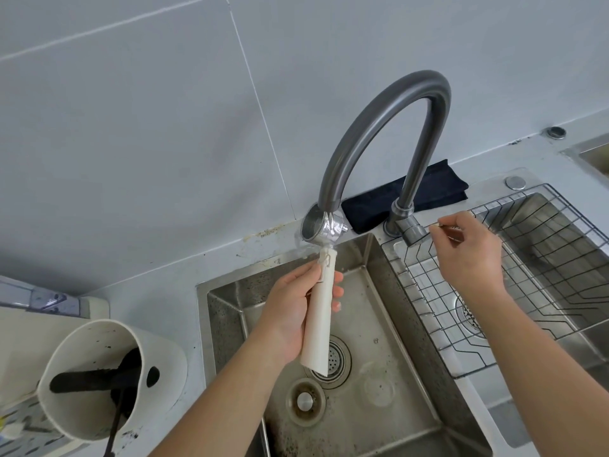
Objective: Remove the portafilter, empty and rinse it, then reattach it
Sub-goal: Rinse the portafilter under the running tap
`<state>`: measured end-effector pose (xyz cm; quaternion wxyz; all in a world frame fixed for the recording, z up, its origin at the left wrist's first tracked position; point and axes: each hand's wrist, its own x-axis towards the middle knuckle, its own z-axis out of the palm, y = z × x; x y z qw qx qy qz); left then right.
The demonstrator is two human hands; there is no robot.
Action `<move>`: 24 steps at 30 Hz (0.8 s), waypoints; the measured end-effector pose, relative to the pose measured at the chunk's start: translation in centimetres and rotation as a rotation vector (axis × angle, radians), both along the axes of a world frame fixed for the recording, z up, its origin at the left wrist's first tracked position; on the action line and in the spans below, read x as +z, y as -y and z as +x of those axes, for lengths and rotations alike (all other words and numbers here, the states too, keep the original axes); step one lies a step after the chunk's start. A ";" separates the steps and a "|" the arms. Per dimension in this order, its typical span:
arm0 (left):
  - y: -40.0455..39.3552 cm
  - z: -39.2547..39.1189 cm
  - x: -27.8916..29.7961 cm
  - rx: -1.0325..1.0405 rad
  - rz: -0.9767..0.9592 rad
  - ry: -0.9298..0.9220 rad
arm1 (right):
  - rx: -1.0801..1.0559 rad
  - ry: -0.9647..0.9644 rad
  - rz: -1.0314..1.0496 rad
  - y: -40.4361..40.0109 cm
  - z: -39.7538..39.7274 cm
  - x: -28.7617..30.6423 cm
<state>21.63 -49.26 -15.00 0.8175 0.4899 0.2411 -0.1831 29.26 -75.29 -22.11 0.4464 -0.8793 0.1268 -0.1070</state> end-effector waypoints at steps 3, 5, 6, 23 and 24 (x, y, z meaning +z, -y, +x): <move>-0.3 -0.9 -0.4 -0.032 -0.019 -0.014 | -0.001 0.002 -0.001 0.0 -0.1 -0.1; -0.3 -1.5 -0.6 -0.057 -0.035 -0.020 | -0.002 0.002 -0.001 0.0 0.0 -0.1; -0.4 -1.6 -0.6 -0.061 -0.045 -0.022 | -0.002 0.003 -0.001 0.0 0.0 -0.1; -1.0 -1.1 -0.5 -0.181 -0.134 0.047 | -0.012 0.015 -0.011 -0.1 0.0 -0.2; -0.9 -0.7 -0.4 -0.175 -0.135 0.054 | -0.013 0.014 -0.011 -0.1 0.0 -0.1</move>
